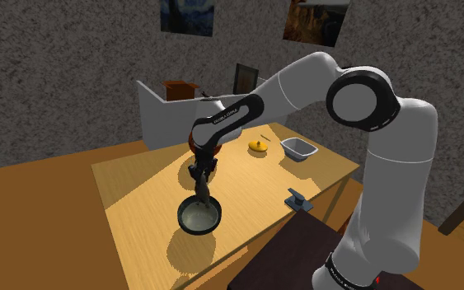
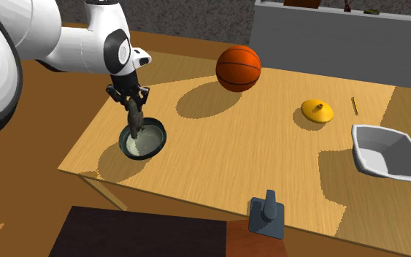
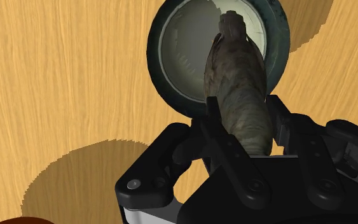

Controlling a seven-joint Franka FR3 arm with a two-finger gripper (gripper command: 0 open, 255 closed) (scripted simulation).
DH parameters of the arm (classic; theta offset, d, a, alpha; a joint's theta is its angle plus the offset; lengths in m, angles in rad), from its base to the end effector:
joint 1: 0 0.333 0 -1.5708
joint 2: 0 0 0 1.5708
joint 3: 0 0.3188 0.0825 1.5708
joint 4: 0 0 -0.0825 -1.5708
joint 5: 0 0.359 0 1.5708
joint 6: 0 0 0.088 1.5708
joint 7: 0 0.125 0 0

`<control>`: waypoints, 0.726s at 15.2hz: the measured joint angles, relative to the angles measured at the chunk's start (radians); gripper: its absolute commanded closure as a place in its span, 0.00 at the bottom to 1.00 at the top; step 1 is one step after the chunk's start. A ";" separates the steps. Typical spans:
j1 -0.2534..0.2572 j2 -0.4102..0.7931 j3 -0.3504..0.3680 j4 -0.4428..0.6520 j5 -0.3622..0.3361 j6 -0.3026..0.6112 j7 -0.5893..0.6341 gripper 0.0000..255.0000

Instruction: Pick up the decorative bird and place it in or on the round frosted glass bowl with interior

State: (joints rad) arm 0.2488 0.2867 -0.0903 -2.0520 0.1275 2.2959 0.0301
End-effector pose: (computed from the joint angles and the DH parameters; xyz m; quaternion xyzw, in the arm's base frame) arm 0.5596 0.0952 0.2975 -0.9990 -0.0225 0.0234 0.0320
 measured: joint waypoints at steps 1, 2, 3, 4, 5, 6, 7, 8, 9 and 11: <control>-0.001 0.009 0.001 -0.003 0.002 0.012 -0.003 1.00; -0.001 0.019 0.002 -0.002 0.004 0.021 -0.003 1.00; -0.001 0.026 0.002 -0.005 0.006 0.031 -0.005 1.00; -0.002 0.037 0.003 -0.007 0.008 0.044 -0.007 1.00; -0.002 0.046 0.004 -0.009 0.011 0.055 -0.009 1.00; -0.002 0.057 0.005 -0.009 0.013 0.065 -0.011 1.00; -0.004 0.068 0.006 -0.010 0.015 0.076 -0.014 1.00; -0.003 0.070 0.007 -0.014 0.016 0.083 -0.014 1.00; -0.004 0.071 0.007 -0.016 0.017 0.087 -0.015 1.00; -0.004 0.073 0.007 -0.017 0.017 0.089 -0.016 1.00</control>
State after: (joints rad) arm 0.2453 0.3597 -0.0831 -2.0689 0.1448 2.3854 0.0146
